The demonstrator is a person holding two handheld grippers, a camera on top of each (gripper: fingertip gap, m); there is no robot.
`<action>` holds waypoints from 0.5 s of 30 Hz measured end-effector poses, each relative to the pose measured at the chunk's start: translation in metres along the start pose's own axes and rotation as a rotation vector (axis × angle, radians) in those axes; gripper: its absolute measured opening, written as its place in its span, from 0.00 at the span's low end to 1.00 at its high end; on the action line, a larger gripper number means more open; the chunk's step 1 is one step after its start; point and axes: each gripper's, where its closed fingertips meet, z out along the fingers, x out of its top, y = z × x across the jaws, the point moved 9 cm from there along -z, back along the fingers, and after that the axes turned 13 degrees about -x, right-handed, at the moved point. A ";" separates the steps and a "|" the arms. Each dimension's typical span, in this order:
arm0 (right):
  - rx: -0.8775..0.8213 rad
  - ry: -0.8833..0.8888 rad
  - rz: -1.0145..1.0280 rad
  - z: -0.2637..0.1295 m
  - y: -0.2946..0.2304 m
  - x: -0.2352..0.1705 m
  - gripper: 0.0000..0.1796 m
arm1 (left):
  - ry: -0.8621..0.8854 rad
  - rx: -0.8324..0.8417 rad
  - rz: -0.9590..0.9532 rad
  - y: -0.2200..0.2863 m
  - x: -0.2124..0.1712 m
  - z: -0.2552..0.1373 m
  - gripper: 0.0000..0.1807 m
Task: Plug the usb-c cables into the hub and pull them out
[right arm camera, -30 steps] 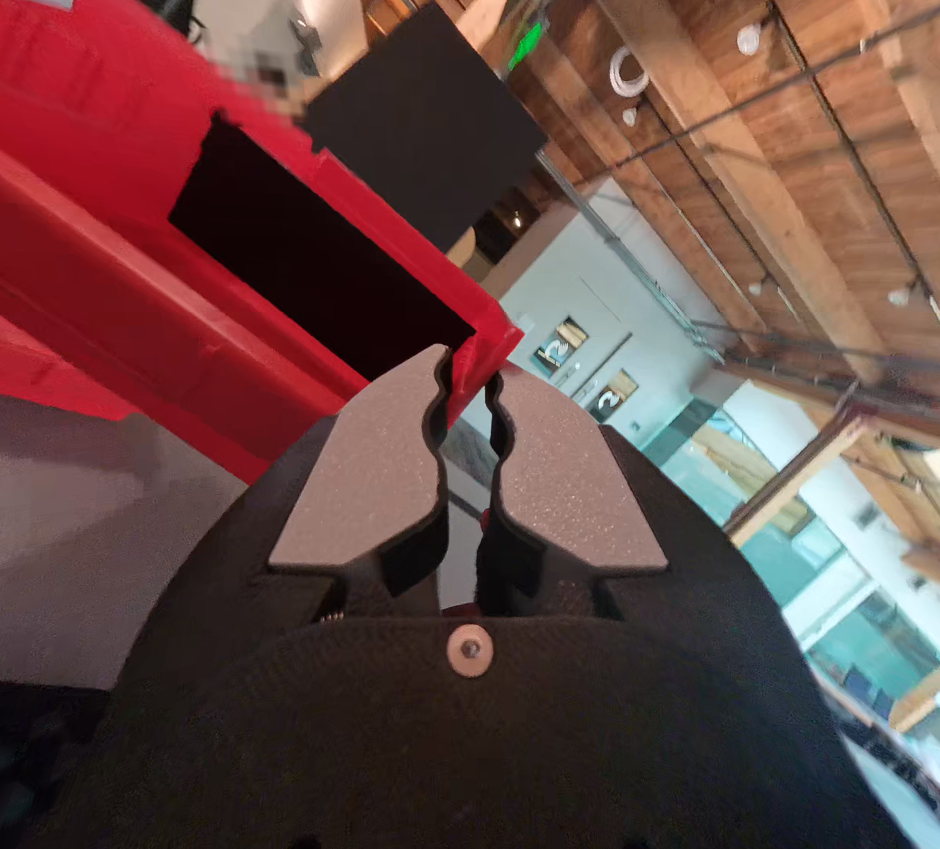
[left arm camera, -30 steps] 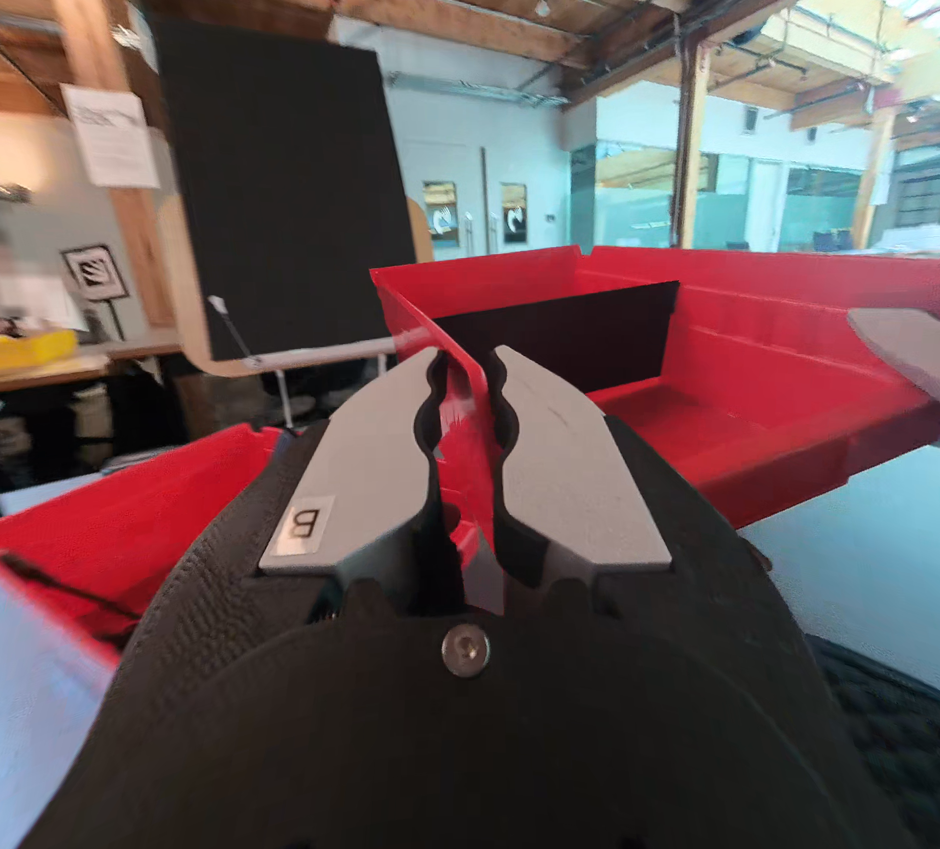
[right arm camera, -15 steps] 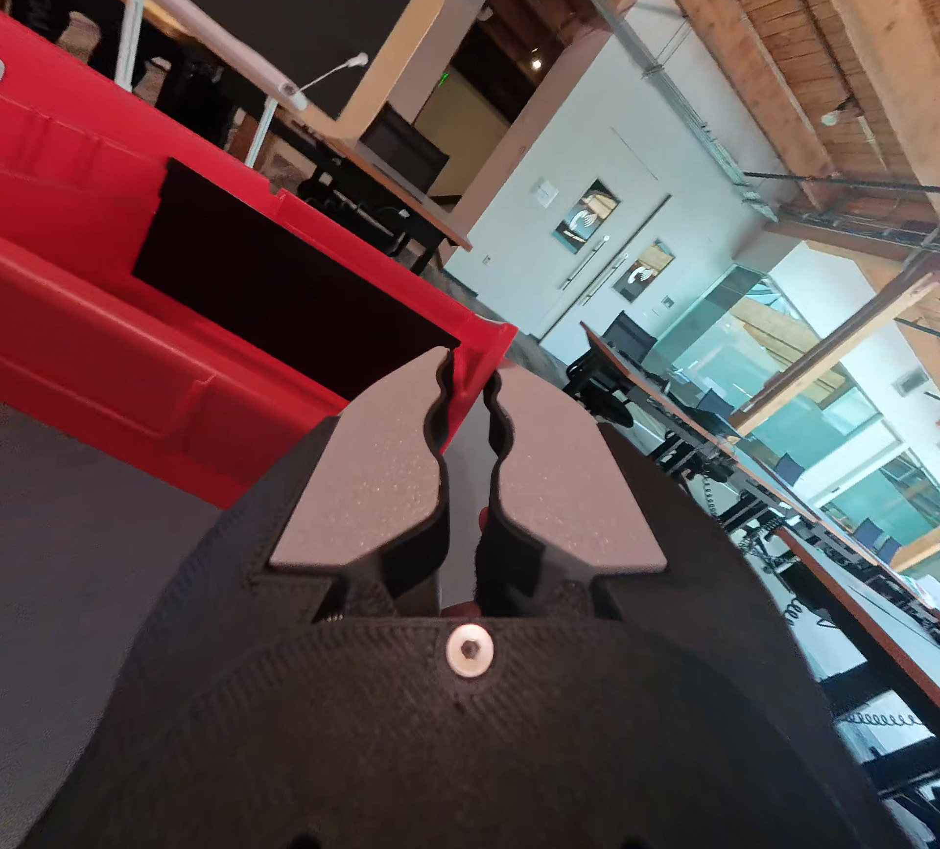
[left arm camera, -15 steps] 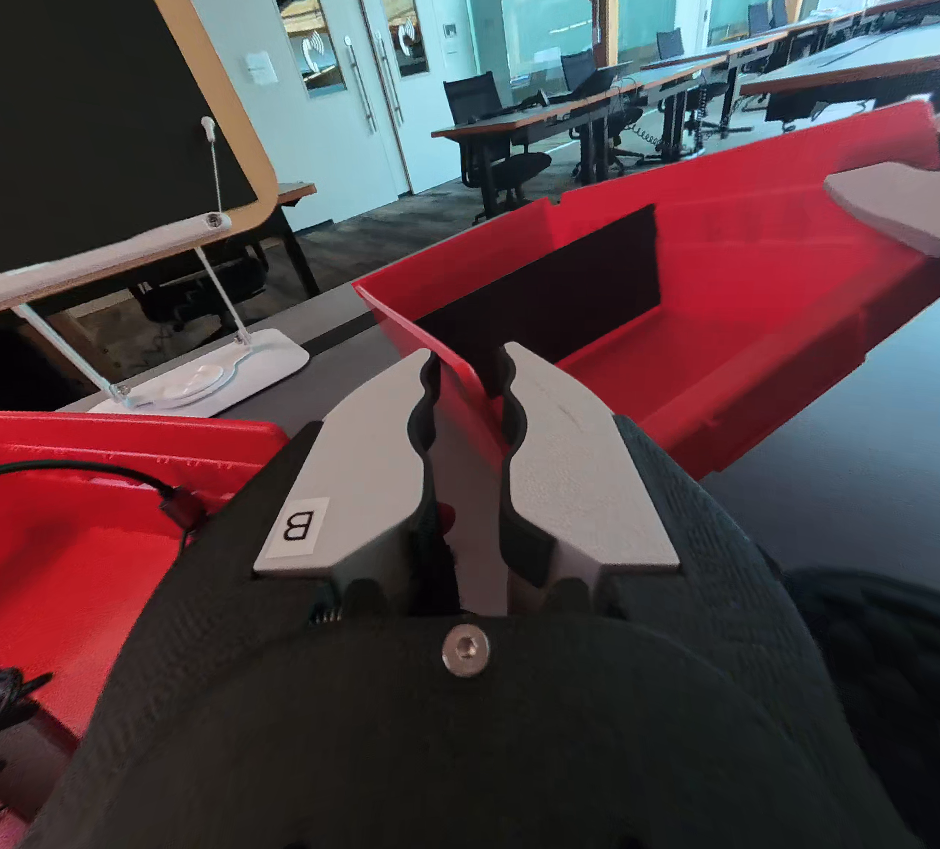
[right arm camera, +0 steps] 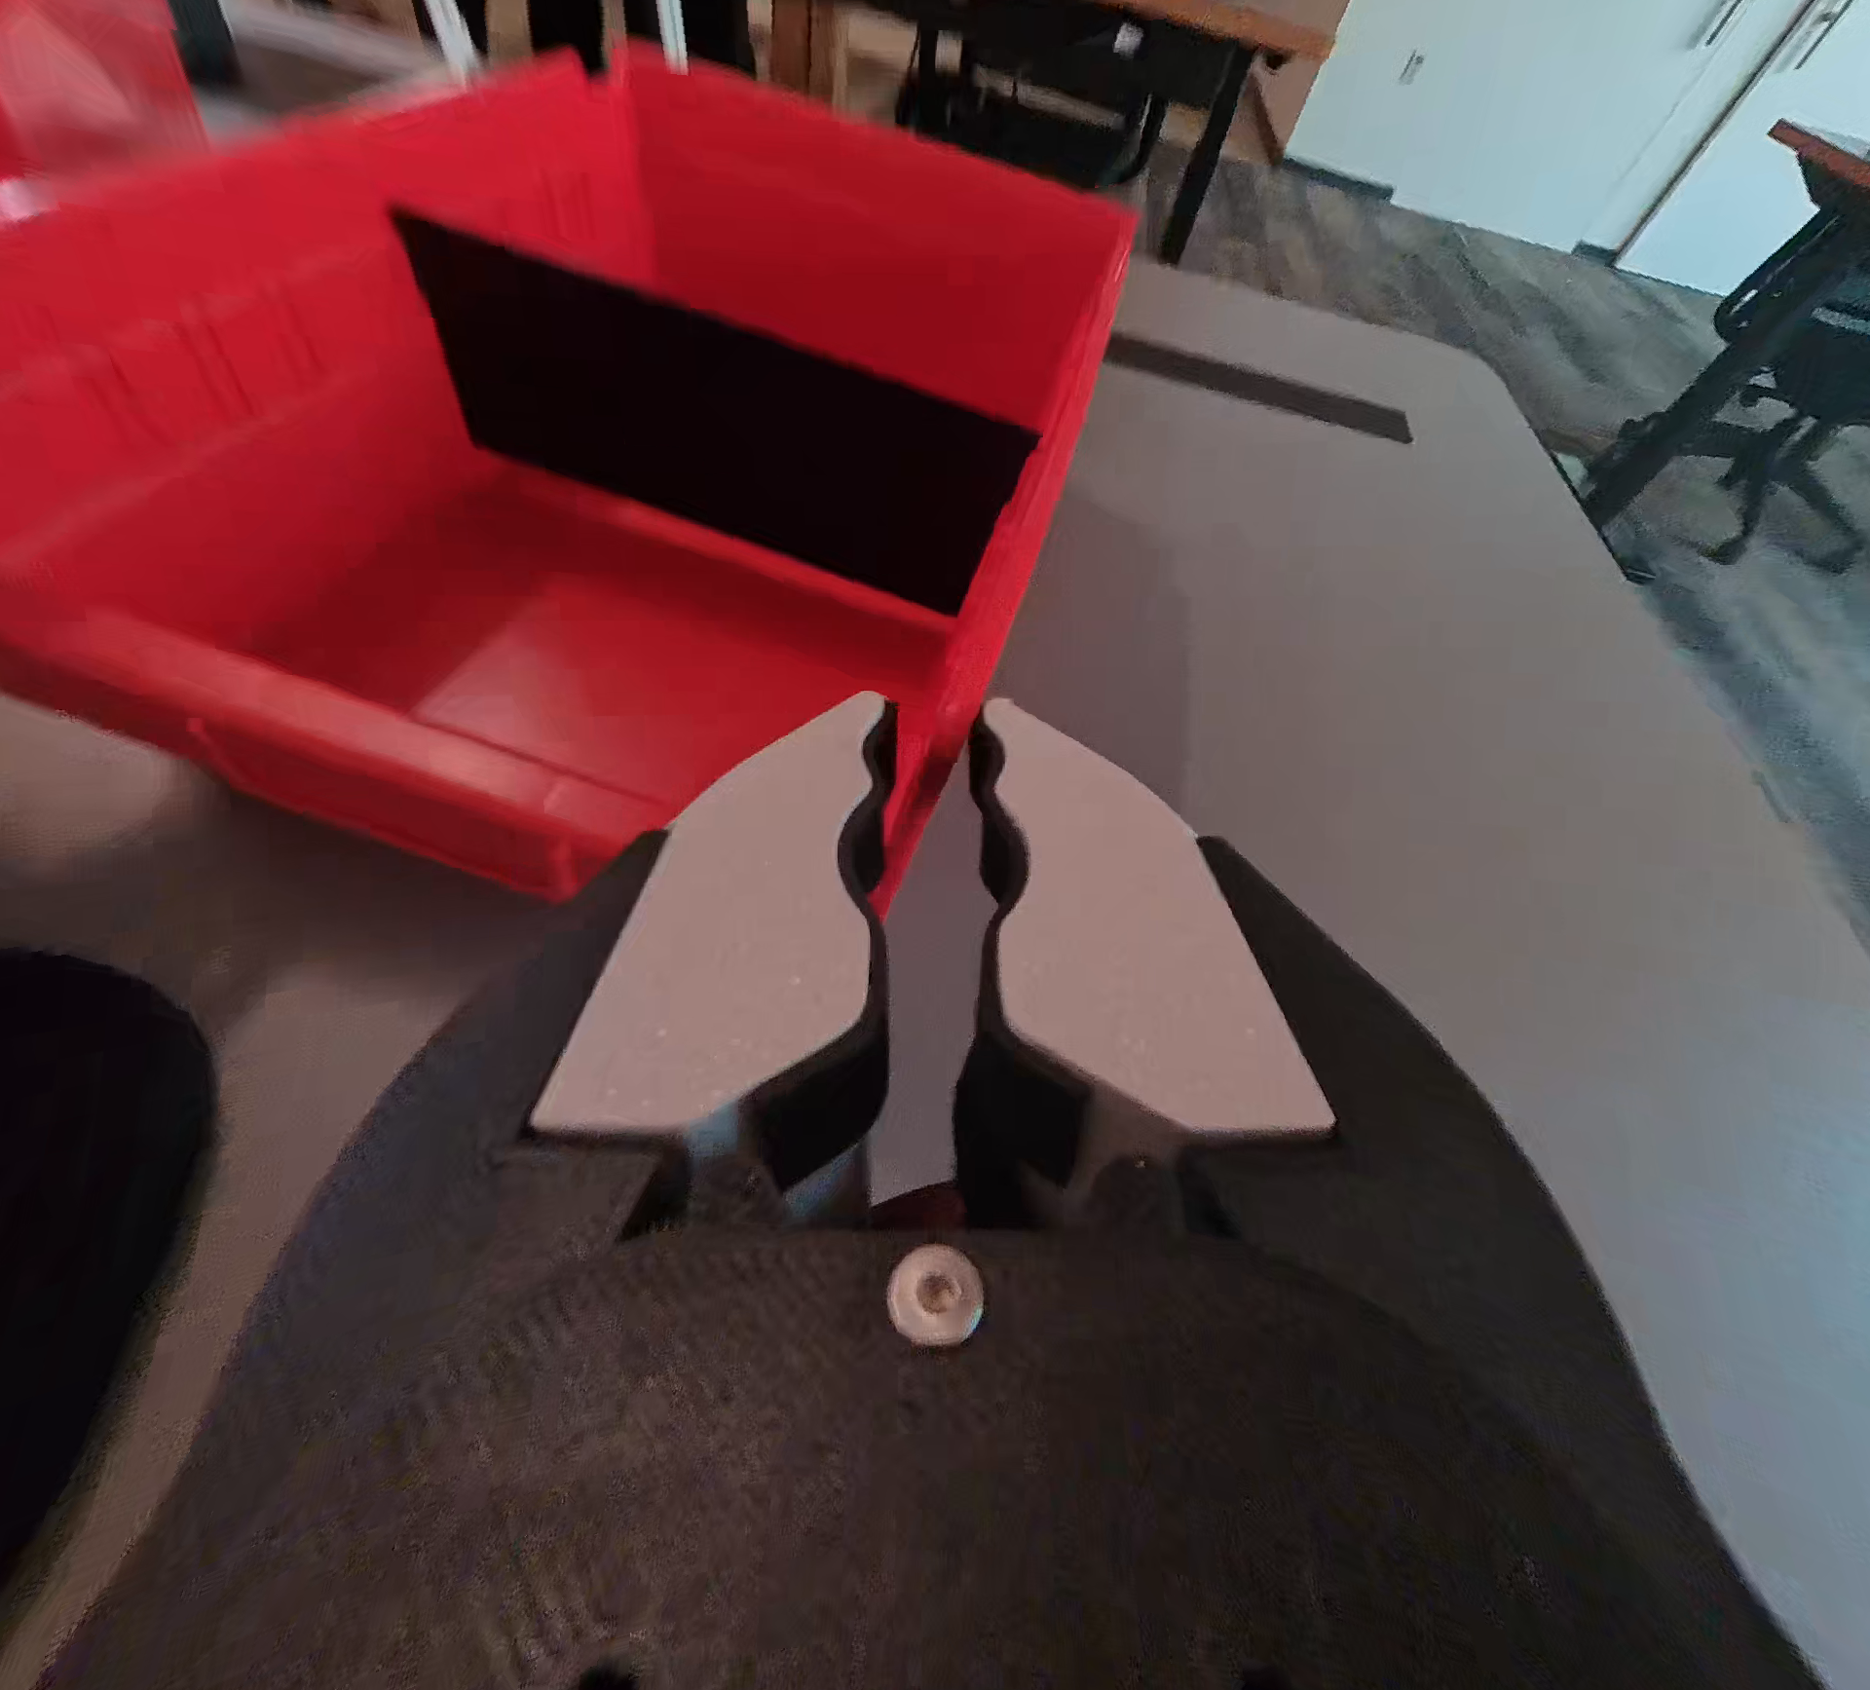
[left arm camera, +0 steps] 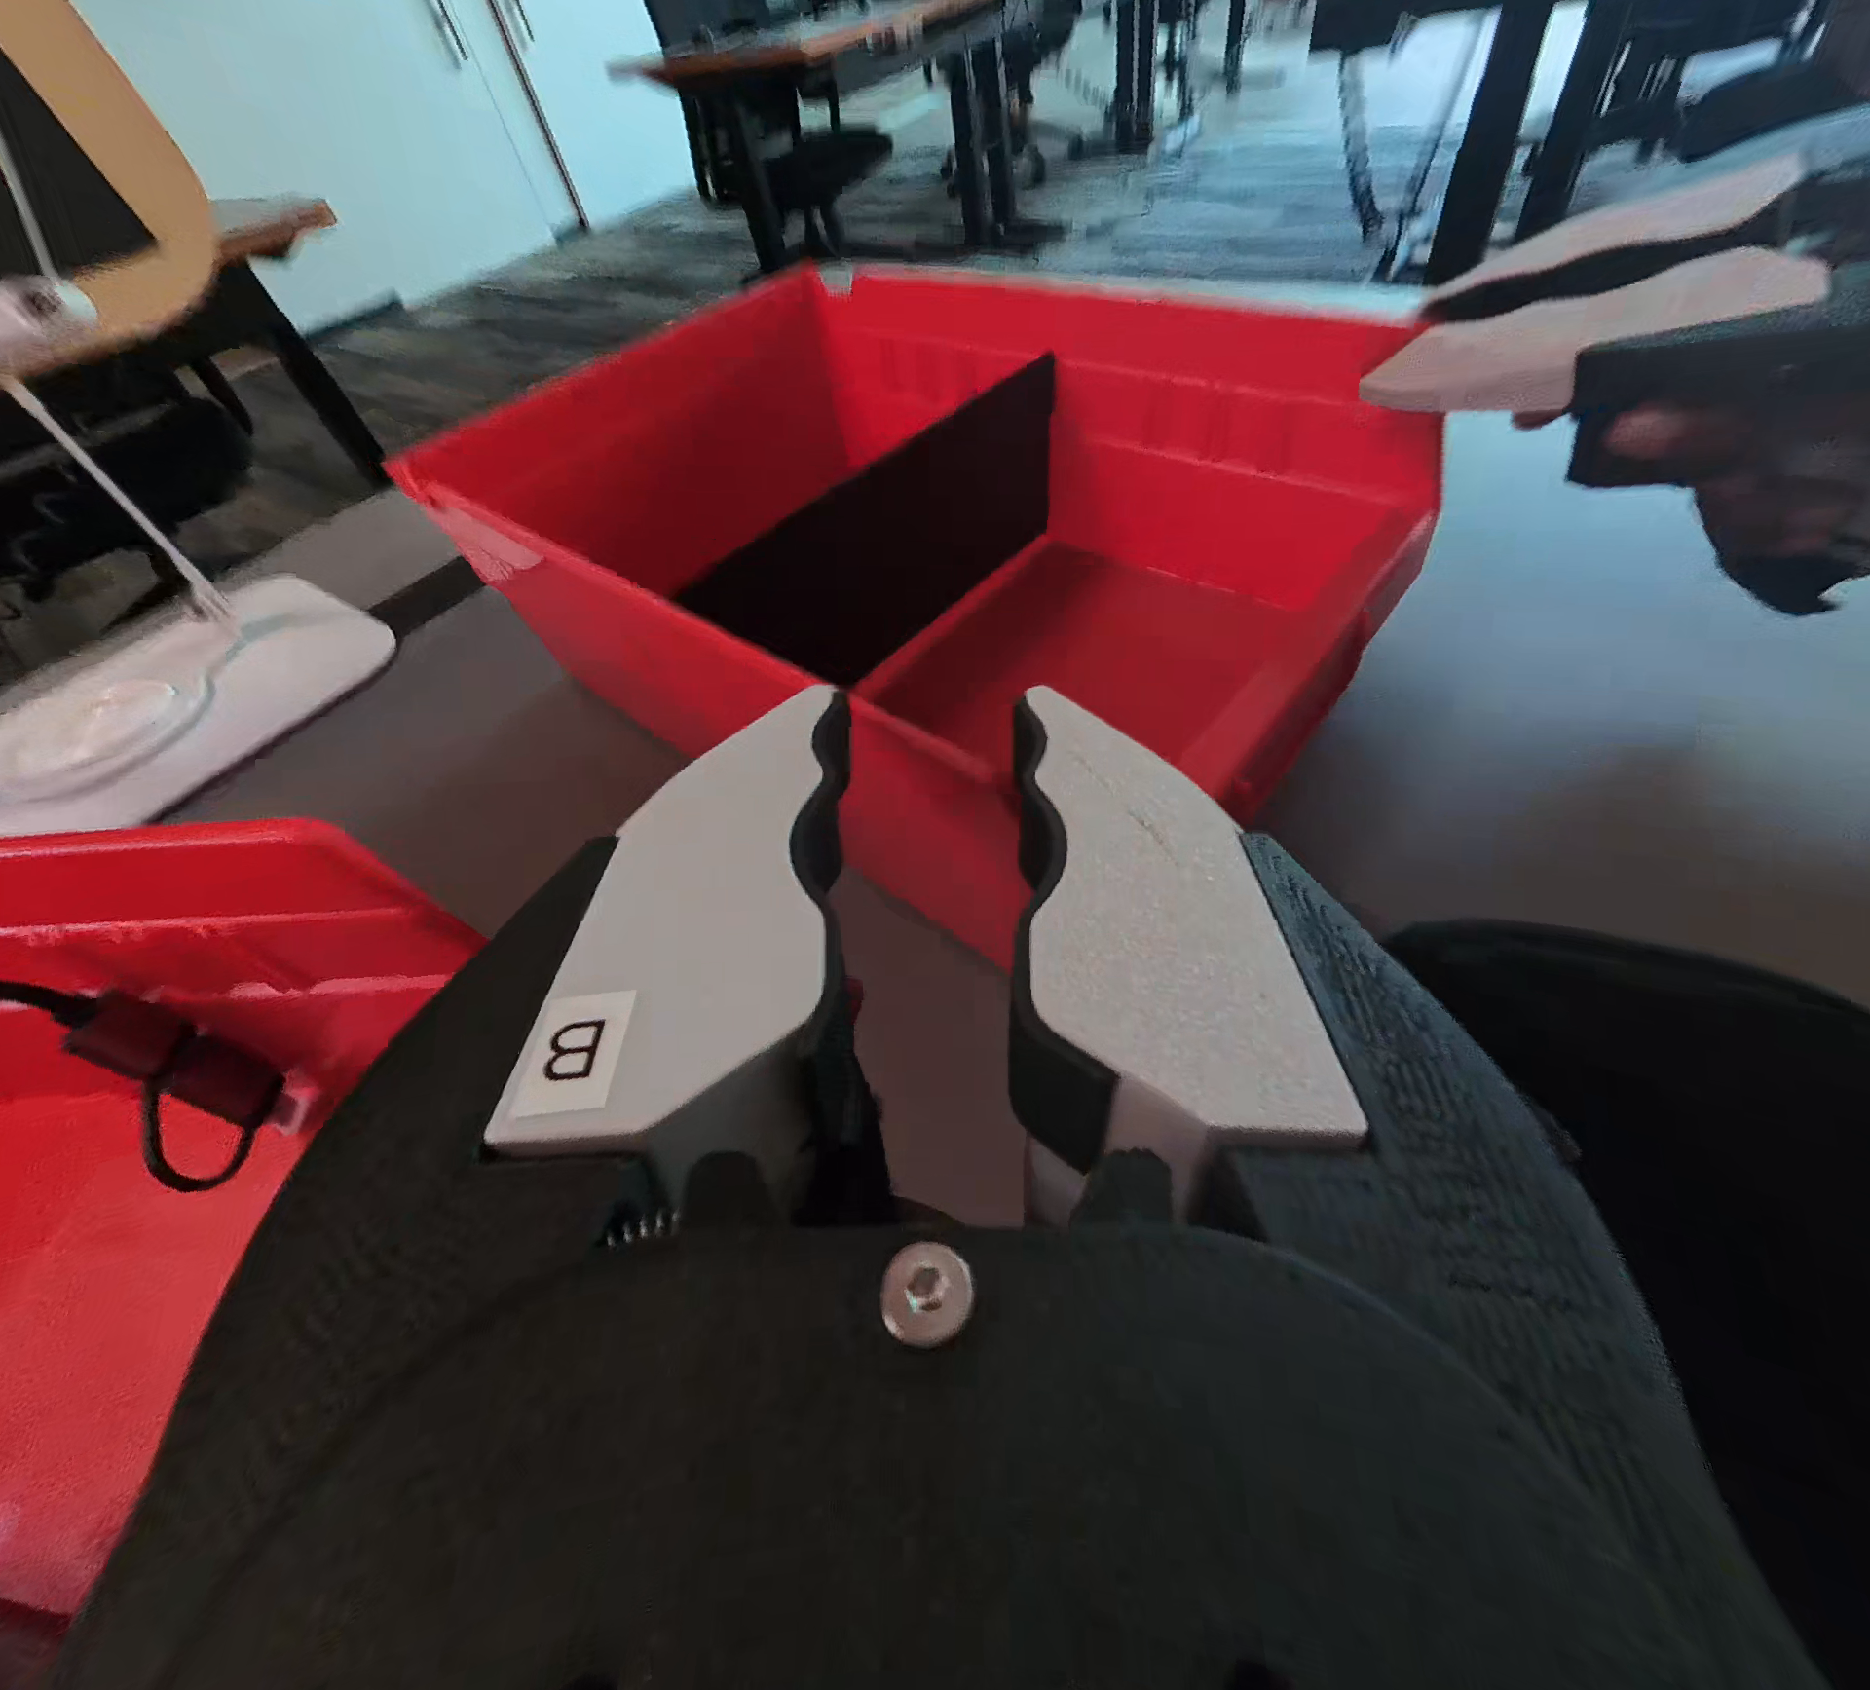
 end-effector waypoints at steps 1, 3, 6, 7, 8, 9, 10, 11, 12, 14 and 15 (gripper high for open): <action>0.002 0.054 0.051 -0.003 0.004 0.004 0.11 | 0.068 0.001 0.026 0.002 0.007 -0.008 0.17; -0.006 0.202 0.144 -0.011 0.012 0.012 0.18 | 0.187 0.022 0.070 0.004 0.021 -0.029 0.17; 0.037 0.427 0.171 -0.022 0.009 0.023 0.37 | 0.283 0.080 0.078 -0.003 0.028 -0.071 0.22; 0.072 0.467 0.158 -0.026 0.004 0.027 0.42 | 0.276 0.094 0.089 -0.006 0.025 -0.085 0.22; 0.126 0.484 0.139 -0.029 -0.003 0.030 0.44 | 0.246 0.102 0.101 -0.008 0.021 -0.099 0.23; 0.197 0.481 0.119 -0.031 -0.012 0.033 0.46 | 0.206 0.112 0.110 -0.009 0.016 -0.111 0.25; 0.275 0.468 0.098 -0.034 -0.022 0.036 0.49 | 0.162 0.117 0.114 -0.009 0.009 -0.121 0.24; 0.352 0.444 0.070 -0.036 -0.034 0.039 0.49 | 0.113 0.116 0.114 -0.008 0.001 -0.127 0.25; 0.426 0.409 0.035 -0.039 -0.046 0.041 0.49 | 0.061 0.110 0.118 -0.007 -0.006 -0.129 0.26; 0.534 0.343 -0.033 -0.043 -0.072 0.043 0.49 | -0.034 0.144 0.156 -0.010 -0.016 -0.123 0.30; 0.561 0.322 -0.059 -0.044 -0.086 0.044 0.48 | -0.076 0.181 0.181 -0.014 -0.019 -0.116 0.29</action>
